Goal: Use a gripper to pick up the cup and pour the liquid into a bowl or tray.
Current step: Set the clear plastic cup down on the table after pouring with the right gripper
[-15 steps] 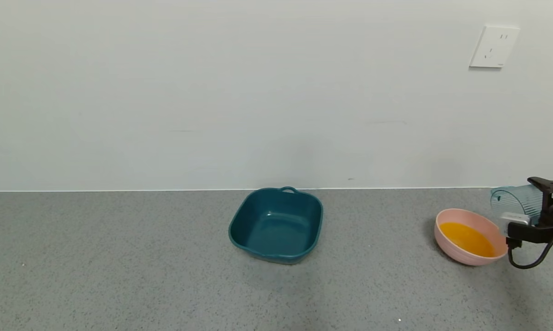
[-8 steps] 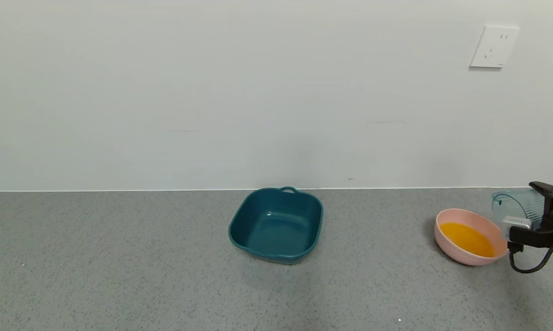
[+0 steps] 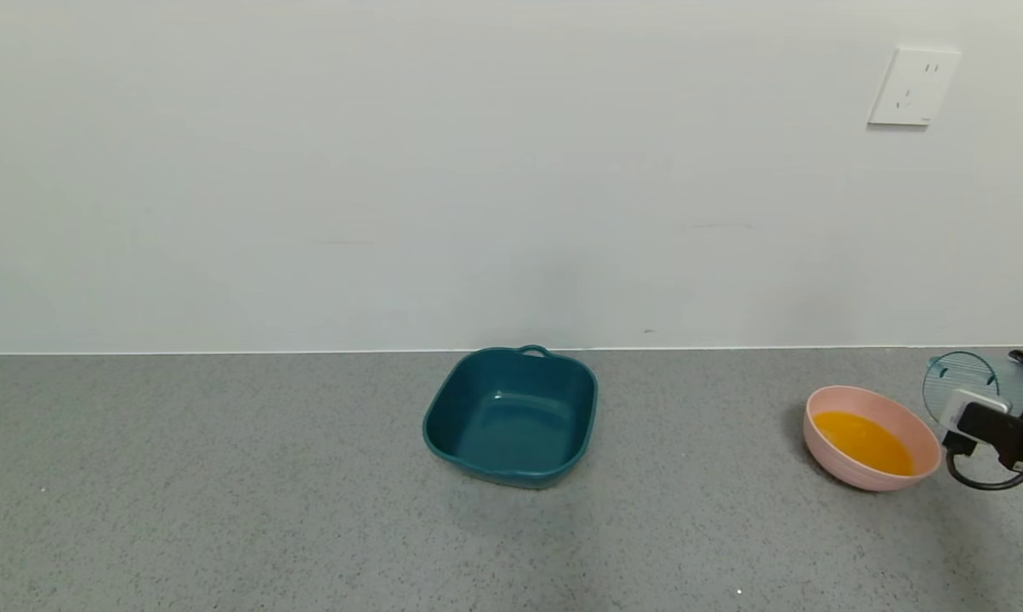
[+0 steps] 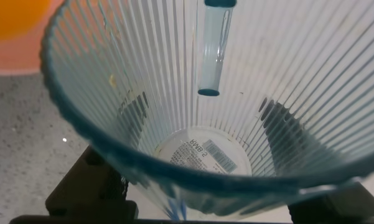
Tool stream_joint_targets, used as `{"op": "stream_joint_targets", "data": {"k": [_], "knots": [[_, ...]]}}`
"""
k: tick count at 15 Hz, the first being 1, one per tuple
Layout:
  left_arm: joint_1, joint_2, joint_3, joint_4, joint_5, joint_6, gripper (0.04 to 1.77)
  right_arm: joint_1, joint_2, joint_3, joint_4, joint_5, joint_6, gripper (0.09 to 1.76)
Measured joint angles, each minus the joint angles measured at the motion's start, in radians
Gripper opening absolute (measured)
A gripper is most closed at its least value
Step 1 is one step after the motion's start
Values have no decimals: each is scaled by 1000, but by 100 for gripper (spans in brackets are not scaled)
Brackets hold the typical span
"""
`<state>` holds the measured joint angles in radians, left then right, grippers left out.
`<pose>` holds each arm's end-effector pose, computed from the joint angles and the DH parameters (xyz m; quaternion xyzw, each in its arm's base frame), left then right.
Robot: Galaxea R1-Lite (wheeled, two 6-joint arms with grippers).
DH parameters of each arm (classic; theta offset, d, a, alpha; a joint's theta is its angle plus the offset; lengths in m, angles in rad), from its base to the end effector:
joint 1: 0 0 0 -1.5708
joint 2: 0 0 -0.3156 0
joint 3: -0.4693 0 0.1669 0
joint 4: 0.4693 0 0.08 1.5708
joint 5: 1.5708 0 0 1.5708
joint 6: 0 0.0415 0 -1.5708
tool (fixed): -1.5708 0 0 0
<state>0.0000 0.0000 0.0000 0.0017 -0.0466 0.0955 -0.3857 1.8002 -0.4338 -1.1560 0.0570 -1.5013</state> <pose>-0.0453 -0.0019 0.0753 0.0477 -0.0003 -0.0233 0.9986 0.2739 -0.1087 0.1515 -0.6523 0.1859 -0.0491 0.7331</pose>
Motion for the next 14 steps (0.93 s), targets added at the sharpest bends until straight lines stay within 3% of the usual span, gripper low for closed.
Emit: {"op": "stream_joint_targets", "data": {"k": [5,14], "knots": [[0,0,0,0,0,0,172,24,-31,-4,6,-74,334,136],[0,0,0,0,0,0,172,207,-48,-53,15,-250,964,136]]}}
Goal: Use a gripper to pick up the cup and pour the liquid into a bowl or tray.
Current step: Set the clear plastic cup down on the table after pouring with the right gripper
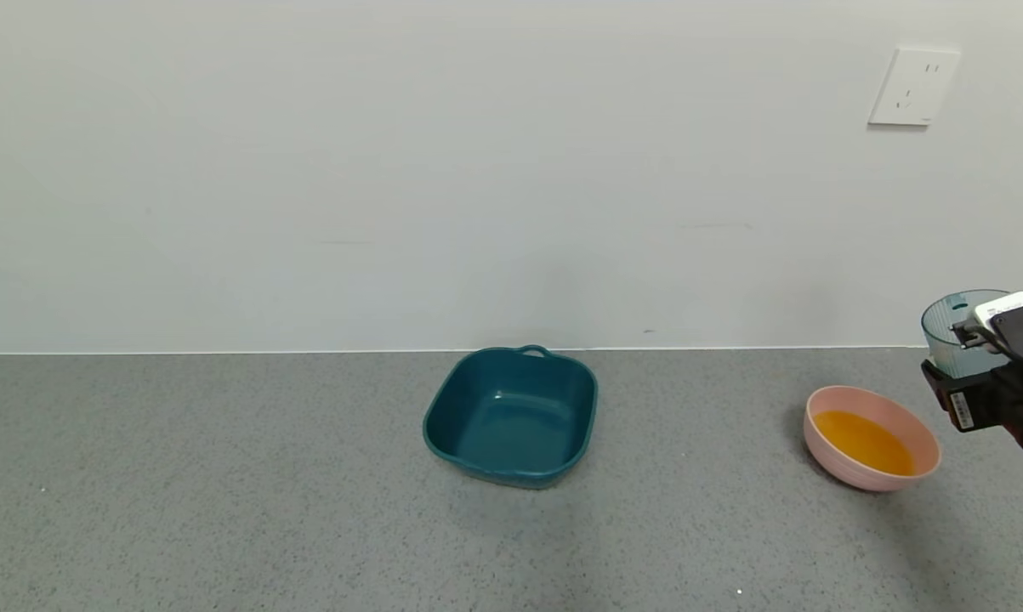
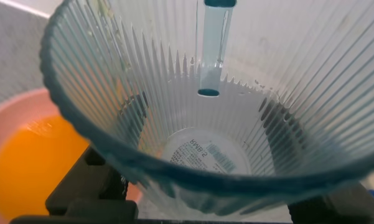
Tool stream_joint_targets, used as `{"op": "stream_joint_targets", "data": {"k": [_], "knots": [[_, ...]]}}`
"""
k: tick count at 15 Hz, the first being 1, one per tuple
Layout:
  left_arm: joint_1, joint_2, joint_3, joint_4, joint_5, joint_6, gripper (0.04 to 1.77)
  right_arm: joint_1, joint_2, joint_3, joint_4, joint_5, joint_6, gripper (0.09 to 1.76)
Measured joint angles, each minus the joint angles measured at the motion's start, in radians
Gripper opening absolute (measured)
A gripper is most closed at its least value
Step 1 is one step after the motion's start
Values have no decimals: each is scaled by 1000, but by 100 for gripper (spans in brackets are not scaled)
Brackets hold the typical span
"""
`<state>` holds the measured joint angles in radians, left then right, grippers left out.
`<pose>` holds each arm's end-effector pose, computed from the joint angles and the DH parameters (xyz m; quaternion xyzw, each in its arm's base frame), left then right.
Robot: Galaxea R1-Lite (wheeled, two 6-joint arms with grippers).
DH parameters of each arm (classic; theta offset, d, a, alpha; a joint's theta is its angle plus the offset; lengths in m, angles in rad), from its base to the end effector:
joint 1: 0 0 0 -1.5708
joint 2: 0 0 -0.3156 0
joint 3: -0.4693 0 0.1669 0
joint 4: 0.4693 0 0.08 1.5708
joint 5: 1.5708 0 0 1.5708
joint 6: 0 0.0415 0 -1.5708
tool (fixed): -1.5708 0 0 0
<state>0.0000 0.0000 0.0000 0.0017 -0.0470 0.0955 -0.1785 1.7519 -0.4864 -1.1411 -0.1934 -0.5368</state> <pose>-0.0453 -0.0019 0.0753 0.0477 -0.0003 -0.0235 0.9986 0.2873 -0.0599 0.1762 -0.2606 0.1089 -0.1614 0.9456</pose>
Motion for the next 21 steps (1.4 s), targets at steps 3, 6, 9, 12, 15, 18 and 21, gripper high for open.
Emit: {"op": "stream_joint_targets", "data": {"k": [3,6,9,12,15,18,21], "knots": [[0,0,0,0,0,0,172,61,-21,-38,31,-28,137,136],[0,0,0,0,0,0,172,144,-57,-77,119,-76,253,136],[0,0,0,0,0,0,172,262,-84,-134,222,-141,378,136],[0,0,0,0,0,0,172,390,-81,-189,274,-204,475,136],[0,0,0,0,0,0,172,489,-25,-259,278,-271,554,136],[0,0,0,0,0,-1,172,534,59,-330,272,-285,590,136],[0,0,0,0,0,-1,172,561,147,-384,265,-296,628,136]]}}
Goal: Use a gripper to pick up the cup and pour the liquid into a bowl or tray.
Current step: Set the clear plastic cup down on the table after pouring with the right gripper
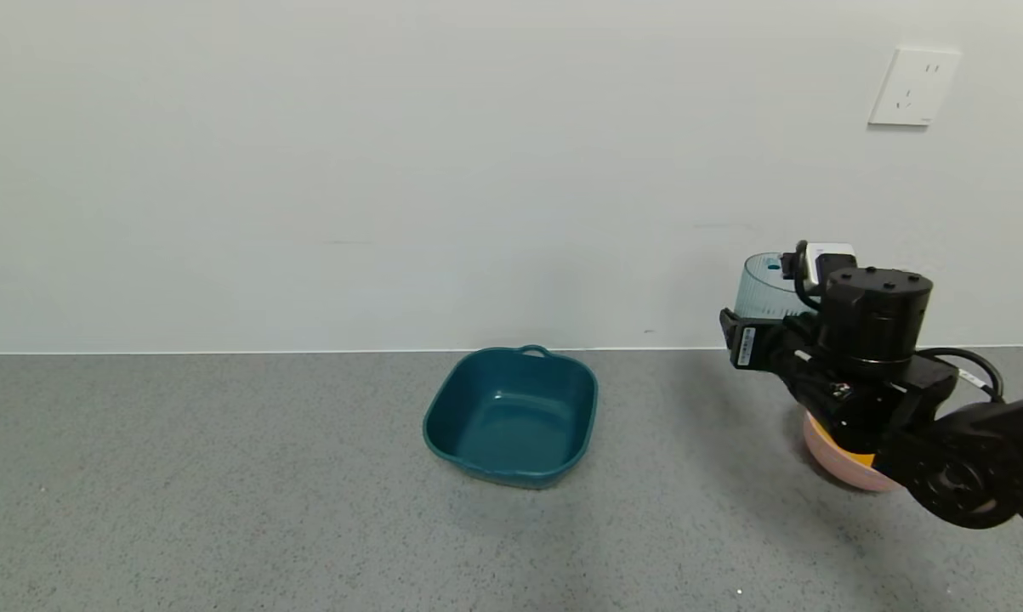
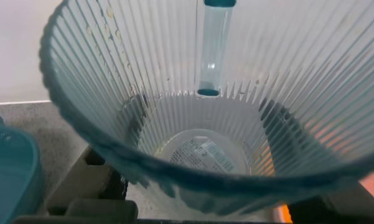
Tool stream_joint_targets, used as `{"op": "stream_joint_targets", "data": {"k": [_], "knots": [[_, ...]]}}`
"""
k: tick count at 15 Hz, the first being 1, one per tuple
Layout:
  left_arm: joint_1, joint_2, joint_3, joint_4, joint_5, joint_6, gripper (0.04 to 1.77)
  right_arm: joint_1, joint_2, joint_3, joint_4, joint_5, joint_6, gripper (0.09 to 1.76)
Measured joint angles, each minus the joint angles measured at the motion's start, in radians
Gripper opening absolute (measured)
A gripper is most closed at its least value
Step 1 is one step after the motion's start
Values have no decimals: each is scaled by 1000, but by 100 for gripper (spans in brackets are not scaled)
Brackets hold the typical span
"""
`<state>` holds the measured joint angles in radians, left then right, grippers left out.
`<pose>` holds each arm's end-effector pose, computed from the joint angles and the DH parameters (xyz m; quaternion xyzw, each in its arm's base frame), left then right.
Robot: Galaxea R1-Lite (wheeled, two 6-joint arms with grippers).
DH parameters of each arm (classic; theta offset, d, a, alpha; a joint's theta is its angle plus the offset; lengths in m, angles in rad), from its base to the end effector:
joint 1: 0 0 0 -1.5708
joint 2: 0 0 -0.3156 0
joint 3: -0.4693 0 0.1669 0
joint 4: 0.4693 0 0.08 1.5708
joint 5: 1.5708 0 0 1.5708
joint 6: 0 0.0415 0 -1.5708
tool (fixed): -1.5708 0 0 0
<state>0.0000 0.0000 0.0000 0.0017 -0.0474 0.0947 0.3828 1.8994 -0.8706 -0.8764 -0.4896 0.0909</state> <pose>-0.0453 -0.0020 0.0753 0.0473 -0.0003 -0.0237 0.9986 0.3399 0.1158 0.1924 0.0131 0.0665 -0.0563 0.9961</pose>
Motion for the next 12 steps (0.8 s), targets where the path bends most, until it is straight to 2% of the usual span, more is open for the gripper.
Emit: {"op": "stream_joint_targets", "data": {"k": [12], "knots": [[0,0,0,0,0,0,172,29,313,-171,-7,3,87,136]]}}
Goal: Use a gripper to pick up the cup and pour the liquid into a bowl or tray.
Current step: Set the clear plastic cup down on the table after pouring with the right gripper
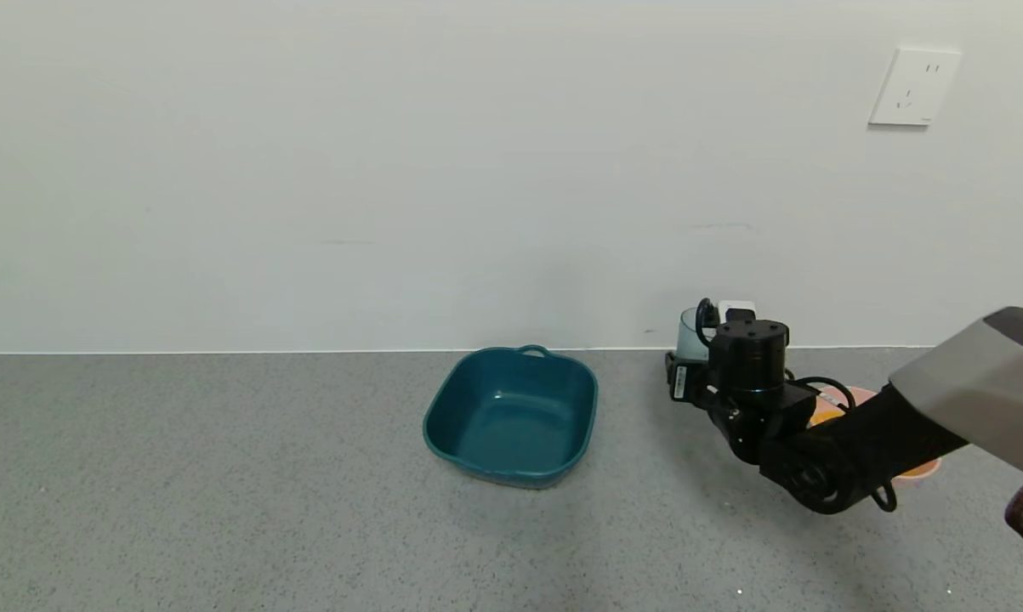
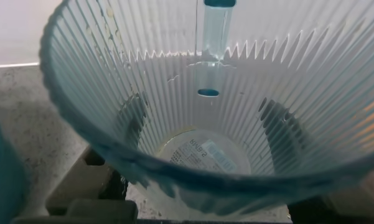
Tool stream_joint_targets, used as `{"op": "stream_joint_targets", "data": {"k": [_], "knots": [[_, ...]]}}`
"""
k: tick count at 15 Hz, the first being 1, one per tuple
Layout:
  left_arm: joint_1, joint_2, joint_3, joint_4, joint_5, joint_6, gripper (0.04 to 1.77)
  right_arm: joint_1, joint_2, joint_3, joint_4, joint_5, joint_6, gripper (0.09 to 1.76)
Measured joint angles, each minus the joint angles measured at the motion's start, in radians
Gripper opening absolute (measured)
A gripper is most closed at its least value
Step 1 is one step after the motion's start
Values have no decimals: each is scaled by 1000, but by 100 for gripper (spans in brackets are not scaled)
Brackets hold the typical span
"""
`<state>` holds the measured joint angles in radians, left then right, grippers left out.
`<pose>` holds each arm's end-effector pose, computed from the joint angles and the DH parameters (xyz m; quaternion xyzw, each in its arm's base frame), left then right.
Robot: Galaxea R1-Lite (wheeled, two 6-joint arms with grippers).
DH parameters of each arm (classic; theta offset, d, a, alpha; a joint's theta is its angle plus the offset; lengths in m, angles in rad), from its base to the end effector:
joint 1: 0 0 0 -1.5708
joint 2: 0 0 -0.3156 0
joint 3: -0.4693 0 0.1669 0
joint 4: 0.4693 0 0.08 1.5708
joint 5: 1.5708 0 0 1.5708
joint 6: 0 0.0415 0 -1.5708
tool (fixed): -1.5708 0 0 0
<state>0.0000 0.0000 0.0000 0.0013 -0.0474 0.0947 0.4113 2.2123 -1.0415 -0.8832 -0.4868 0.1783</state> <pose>-0.0453 -0.0020 0.0753 0.0473 -0.0005 -0.0237 0.9986 0.4003 0.1534 0.1121 0.0261 0.1253 -0.0487 0.9906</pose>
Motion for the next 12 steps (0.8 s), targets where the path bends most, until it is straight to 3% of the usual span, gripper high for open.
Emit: {"op": "stream_joint_targets", "data": {"k": [12], "knots": [[0,0,0,0,0,0,172,0,184,-132,0,-9,-3,136]]}}
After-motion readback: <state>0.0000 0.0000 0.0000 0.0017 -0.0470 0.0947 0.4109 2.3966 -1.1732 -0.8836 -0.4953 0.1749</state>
